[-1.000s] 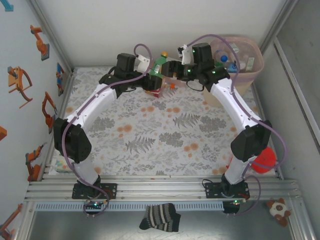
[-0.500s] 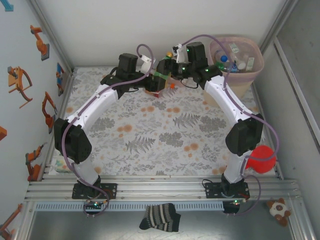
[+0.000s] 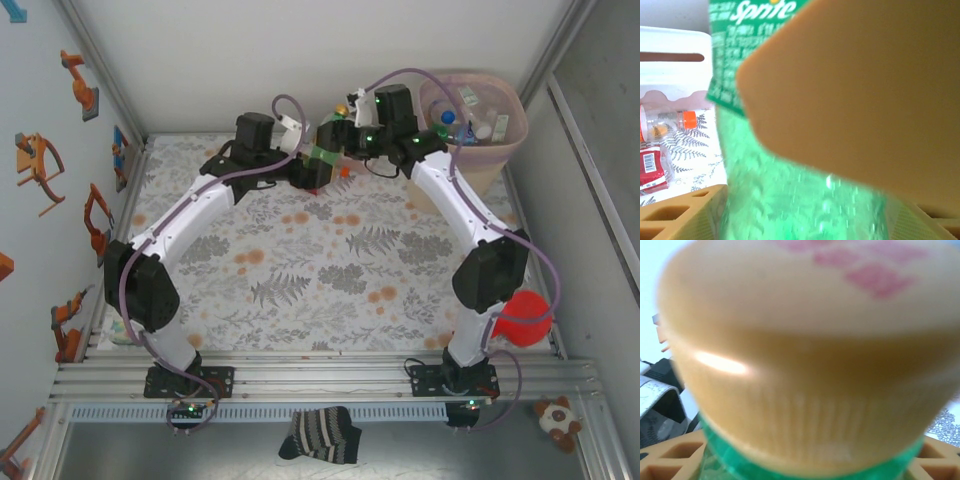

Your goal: Put the plastic bottles in the bin

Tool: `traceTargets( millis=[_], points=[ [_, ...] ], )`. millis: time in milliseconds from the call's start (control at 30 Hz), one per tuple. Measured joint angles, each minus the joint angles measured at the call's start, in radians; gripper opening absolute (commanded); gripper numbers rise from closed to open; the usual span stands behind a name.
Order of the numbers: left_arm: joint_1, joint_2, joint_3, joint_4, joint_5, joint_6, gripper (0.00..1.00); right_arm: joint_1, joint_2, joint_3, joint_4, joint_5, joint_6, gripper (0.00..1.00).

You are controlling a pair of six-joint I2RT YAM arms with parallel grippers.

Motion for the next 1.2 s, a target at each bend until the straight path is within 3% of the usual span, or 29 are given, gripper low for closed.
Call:
traceTargets(
  millis=[200, 500, 733, 933, 1200],
  points=[
    [0.0, -0.061, -0.045, 0.013, -0.007, 0.0, 0.75, -0.1, -0.029, 0.007, -0.045, 0.008, -0.047, 0.56],
    [0.003, -0.084, -0.061, 0.014, -0.026, 0.0, 0.75, -0.383, -0.055, 0.106, -0.126, 0.033, -0.093, 0.53],
    [0.004, -0.098, -0.08, 0.014, -0.03, 0.0, 0.74, -0.537, -0.056, 0.16, -0.175, 0.064, -0.109, 0.52],
    [0.004, -0.124, -0.097, 0.021, -0.029, -0.003, 0.74, -0.618, -0.054, 0.203, -0.203, 0.166, -0.142, 0.52],
    [0.004, -0.13, -0.101, 0.021, -0.029, -0.004, 0.74, -0.627, -0.023, 0.227, -0.195, 0.246, -0.146, 0.51]
  ],
)
